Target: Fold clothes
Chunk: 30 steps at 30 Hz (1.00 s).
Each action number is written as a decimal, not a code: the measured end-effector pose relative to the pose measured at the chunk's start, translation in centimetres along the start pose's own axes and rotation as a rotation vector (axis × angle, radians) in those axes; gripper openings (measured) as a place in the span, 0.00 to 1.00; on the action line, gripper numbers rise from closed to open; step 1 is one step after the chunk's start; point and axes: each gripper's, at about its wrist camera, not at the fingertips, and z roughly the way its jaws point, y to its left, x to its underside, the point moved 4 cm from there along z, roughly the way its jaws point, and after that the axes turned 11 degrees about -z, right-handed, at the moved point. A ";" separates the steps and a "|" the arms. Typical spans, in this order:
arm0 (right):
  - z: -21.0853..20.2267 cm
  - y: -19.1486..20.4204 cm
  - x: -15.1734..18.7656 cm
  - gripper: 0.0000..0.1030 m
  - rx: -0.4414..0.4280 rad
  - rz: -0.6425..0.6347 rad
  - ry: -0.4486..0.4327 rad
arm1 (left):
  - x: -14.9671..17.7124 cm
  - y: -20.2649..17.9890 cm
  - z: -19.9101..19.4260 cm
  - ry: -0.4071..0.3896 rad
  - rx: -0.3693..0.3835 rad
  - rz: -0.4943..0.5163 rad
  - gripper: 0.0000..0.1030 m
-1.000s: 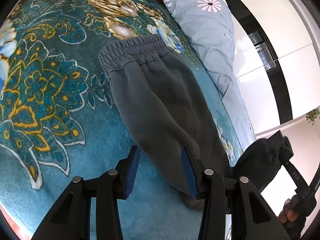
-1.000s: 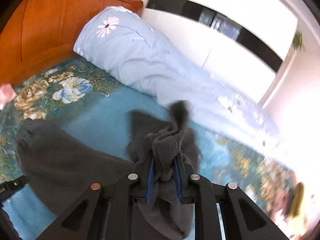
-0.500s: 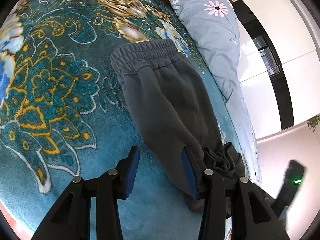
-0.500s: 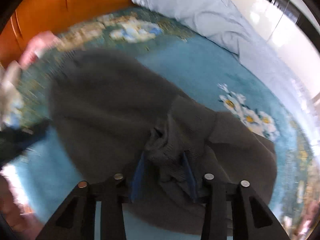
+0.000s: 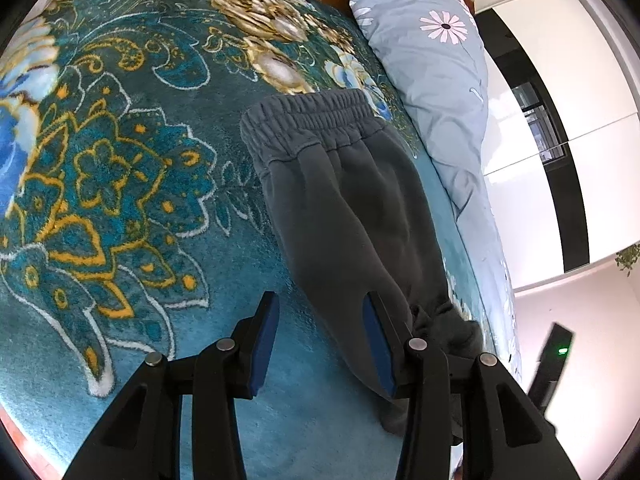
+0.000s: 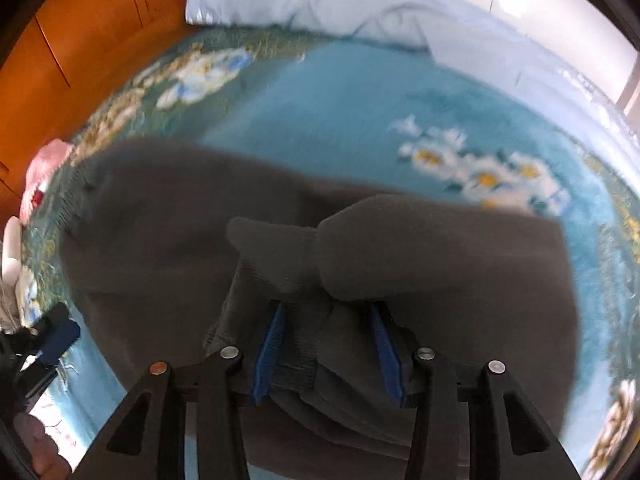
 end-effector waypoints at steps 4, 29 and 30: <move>-0.2 -1.1 1.0 0.47 -0.065 0.062 0.018 | -0.6 0.8 0.1 0.014 0.028 -0.061 0.43; -12.1 -3.6 11.6 0.47 -0.077 0.156 -0.066 | -7.6 -4.7 2.2 -0.090 -0.021 -0.038 0.32; -12.5 -4.1 11.9 0.47 -0.078 0.174 -0.074 | -7.2 -6.5 1.4 -0.112 -0.030 0.024 0.32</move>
